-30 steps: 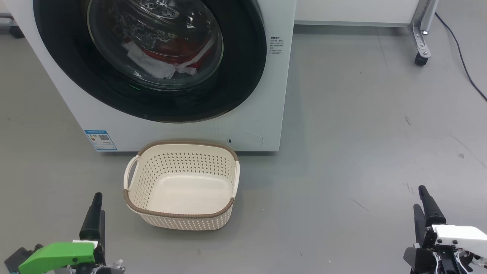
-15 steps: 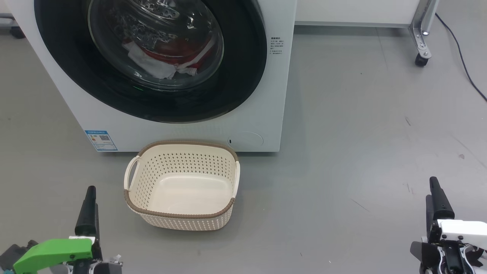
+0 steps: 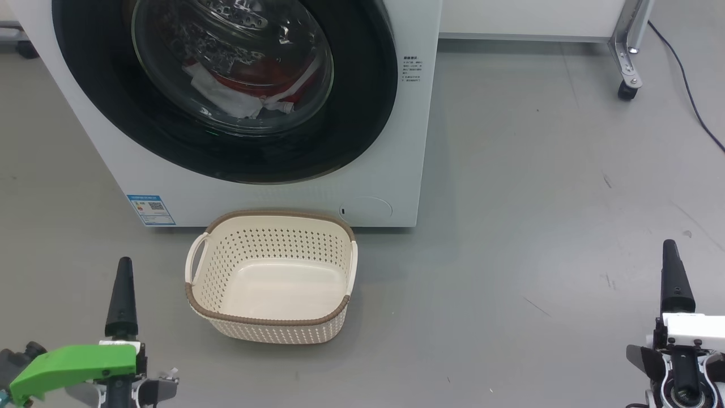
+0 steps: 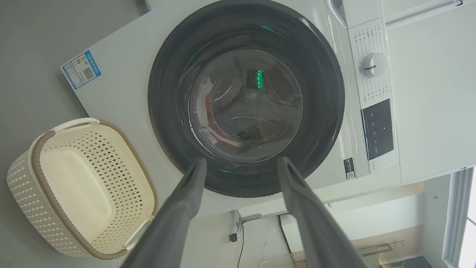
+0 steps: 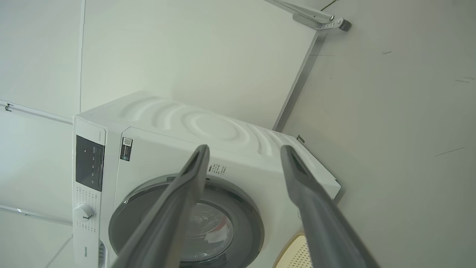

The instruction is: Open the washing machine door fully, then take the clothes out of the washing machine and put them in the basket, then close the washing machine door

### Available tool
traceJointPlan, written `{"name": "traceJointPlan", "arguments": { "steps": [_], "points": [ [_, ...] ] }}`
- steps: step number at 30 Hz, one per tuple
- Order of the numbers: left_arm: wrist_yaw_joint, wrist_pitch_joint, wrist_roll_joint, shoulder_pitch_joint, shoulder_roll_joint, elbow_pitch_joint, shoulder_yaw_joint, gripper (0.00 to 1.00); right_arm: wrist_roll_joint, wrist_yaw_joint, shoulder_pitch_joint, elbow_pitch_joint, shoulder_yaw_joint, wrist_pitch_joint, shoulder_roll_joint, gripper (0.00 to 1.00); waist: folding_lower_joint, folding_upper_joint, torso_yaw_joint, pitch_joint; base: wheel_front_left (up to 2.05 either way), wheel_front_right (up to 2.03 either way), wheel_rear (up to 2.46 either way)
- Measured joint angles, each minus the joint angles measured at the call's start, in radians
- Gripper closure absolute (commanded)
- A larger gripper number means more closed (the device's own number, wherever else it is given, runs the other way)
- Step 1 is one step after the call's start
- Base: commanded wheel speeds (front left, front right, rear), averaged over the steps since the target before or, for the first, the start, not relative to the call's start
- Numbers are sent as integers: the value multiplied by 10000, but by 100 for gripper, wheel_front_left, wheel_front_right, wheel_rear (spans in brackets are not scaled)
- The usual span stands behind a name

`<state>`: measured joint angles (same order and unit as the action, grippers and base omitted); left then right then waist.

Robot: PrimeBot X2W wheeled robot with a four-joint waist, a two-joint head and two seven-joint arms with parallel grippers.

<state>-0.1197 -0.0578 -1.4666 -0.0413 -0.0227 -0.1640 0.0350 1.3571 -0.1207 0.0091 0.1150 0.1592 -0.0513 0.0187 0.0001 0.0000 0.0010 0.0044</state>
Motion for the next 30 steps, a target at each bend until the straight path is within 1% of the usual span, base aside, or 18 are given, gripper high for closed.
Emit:
{"name": "traceJointPlan", "arguments": {
  "steps": [5,10,20,30],
  "points": [
    [0,-186,293,-6,-2,330,-17,0,-562,0,-1,-403,27,-201,61,0,0,0,17,-3,0,0,0],
    [0,-374,982,-13,-8,635,-159,0,-1373,-2,-1,-771,-81,-353,261,0,0,0,50,4,0,0,0],
    [-2,-685,3070,-17,-17,1058,-608,0,-2917,-2,15,-1239,-226,-702,385,0,0,0,130,38,0,0,0],
    [-4,-1028,5275,-17,-31,1319,-1062,0,-4813,-4,231,-1547,-506,-1047,562,0,0,0,154,77,0,0,0]
  ]
}}
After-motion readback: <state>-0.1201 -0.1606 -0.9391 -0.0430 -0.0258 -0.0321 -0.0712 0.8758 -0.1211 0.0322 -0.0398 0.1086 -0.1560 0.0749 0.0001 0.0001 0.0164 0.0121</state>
